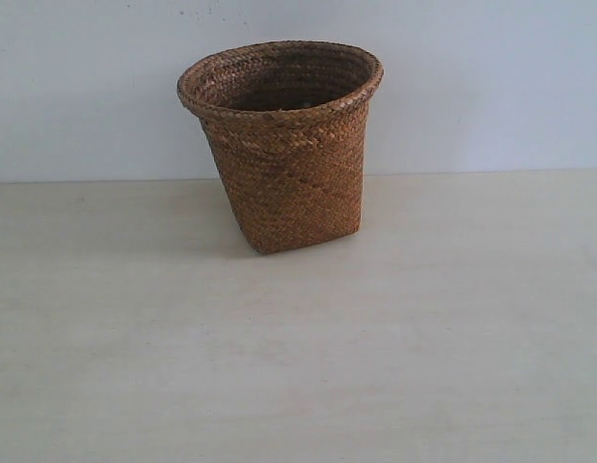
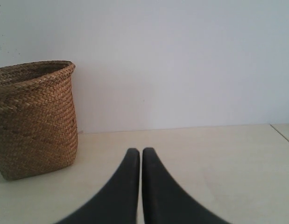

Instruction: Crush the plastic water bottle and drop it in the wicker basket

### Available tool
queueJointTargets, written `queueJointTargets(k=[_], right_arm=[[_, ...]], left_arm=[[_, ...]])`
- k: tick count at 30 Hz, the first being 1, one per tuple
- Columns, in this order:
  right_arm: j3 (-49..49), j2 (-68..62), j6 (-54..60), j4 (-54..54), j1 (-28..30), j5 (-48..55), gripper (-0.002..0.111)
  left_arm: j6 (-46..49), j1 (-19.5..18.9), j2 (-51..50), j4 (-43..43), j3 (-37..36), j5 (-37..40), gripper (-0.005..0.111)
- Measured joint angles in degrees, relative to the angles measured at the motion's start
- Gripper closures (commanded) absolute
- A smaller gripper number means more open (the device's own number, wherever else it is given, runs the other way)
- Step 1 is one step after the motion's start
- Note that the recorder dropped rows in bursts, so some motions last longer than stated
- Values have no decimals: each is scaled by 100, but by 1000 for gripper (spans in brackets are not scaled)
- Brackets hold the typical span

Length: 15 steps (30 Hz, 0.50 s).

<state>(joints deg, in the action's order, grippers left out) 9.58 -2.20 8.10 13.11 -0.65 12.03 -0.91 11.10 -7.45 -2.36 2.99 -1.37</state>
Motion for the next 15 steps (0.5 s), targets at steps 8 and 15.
queueJointTargets(k=[8,15], right_arm=[[0,0,0,0,0,0,108],[0,0,0,0,0,10,108]], left_arm=[[14,-383,33,24,-273,8,102],[14,-921,601,24,-276,198,102]])
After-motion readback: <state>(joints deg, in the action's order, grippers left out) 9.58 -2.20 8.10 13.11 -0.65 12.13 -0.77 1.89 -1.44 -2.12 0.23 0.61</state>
